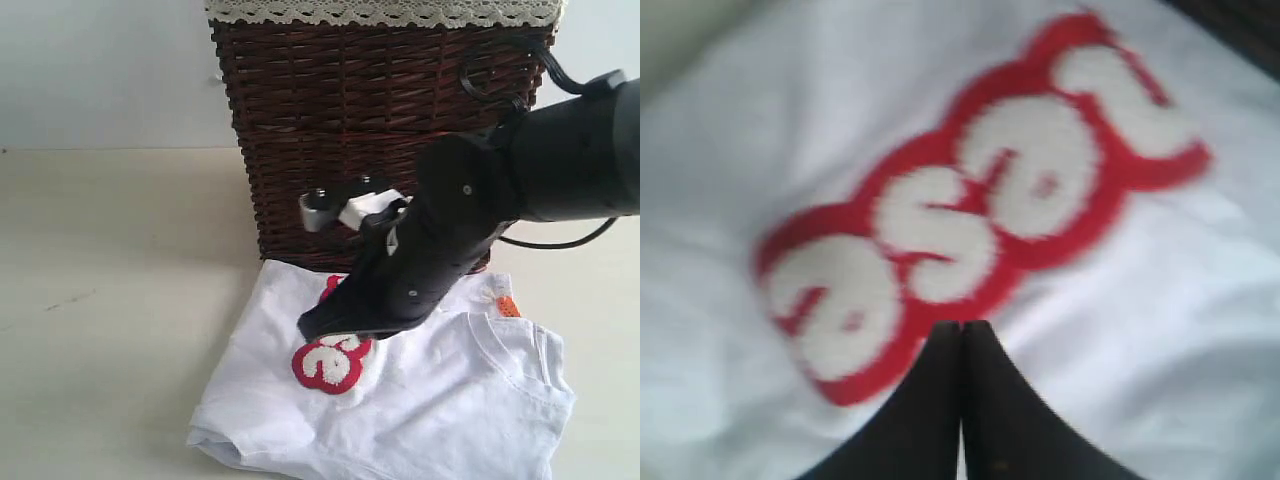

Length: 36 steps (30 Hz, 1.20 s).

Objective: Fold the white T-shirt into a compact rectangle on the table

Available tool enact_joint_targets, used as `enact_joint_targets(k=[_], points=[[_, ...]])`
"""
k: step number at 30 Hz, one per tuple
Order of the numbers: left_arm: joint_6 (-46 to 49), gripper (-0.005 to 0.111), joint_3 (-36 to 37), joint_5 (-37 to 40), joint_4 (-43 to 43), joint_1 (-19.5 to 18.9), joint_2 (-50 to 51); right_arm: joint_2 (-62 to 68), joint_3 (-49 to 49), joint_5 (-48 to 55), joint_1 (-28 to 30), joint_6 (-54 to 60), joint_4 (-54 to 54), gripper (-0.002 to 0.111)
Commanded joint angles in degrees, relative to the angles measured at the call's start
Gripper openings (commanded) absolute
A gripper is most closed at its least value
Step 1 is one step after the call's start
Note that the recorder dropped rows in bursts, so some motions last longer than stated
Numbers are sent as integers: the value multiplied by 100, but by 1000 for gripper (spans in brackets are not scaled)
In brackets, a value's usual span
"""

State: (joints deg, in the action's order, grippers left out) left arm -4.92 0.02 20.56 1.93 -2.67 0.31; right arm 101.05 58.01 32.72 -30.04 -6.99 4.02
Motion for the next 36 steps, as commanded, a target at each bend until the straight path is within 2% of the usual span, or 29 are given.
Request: enact_joint_targets(k=[1,4,7,9,15,17,21,25,27,36], points=[[22,0,-2,-37,-5,-10,-31,66,11,696,464,-1512,-1675,6],[22,0,-2,-37,-5,-10,-31,10,11,982,860,-1530,-1847,31],[22,0,-2,-37,-5,-10,-31,-61,-18,1539,1223,-1709,-2105,64],[22,0,-2,-37,-5,-10,-31,-99,-190,1664,1420,-1810,-2373,71],[22,0,-2,-37,-5,-10,-31,-134,-784,1094,1685,-1810,-2323,70],[22,0,-2,-37,-5,-10,-31,-134,-927,592,1685,-1514,-1969,70],[22,0,-2,-37,-5,-10,-31,-110,-1109,-15,1672,-75,-402,70],[22,0,-2,-37,-5,-10,-31,46,-1187,-71,1672,112,-299,68],[22,0,-2,-37,-5,-10,-31,83,-1187,-71,1672,130,-444,61],[22,0,-2,-37,-5,-10,-31,-527,-969,48,1672,270,-893,12]])
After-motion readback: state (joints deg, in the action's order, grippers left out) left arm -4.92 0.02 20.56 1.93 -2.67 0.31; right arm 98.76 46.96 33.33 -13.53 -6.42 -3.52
